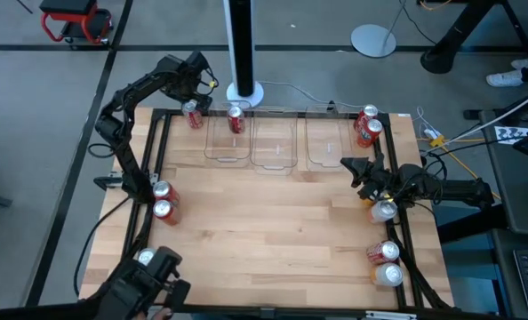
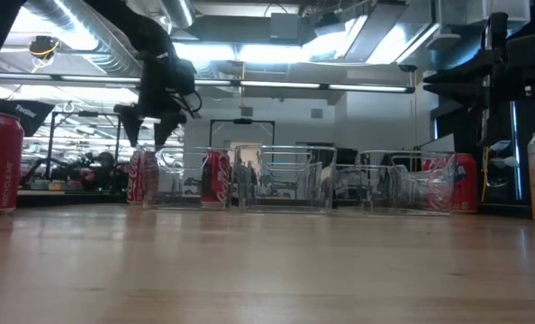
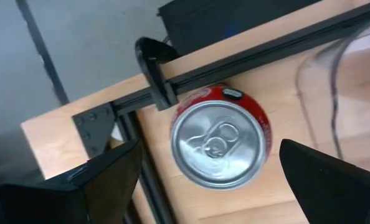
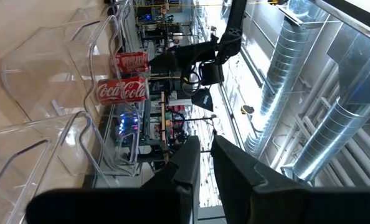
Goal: Sort soda cans
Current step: Put the top left red soda can into the left transparent bin
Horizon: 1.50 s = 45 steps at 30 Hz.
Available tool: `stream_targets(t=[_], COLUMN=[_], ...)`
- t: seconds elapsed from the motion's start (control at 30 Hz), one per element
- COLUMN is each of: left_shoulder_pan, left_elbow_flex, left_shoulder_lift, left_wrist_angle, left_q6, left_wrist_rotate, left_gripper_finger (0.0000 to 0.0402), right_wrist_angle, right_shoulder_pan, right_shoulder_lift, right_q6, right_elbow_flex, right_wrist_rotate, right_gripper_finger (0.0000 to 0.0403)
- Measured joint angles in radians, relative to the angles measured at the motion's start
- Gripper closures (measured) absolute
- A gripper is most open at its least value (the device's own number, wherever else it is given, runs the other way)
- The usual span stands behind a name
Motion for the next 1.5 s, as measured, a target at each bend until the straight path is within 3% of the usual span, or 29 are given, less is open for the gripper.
stream_targets(t=[0.77, 1.23, 1.5], left_shoulder_pan=[0.010, 0.010, 0.010], left_elbow_flex=[0.000, 0.000, 0.000], left_shoulder_lift=[0.073, 0.073, 0.073], left_wrist_angle=[0.031, -0.007, -0.004], left_q6=[0.003, 0.019, 0.019], left_wrist_rotate=[0.030, 0.030, 0.030], left_gripper_finger=[0.0037, 0.0094, 0.0090], right_wrist_angle=[-0.016, -0.022, -0.021], right_shoulder_pan=[0.000, 0.000, 0.000], right_shoulder_lift=[0.000, 0.000, 0.000], right_q6=[0.000, 0.002, 0.002], right_elbow_flex=[0.000, 0.000, 0.000], right_wrist_rotate=[0.000, 0.000, 0.000], right_gripper_finger=[0.0356, 0.0356, 0.0356])
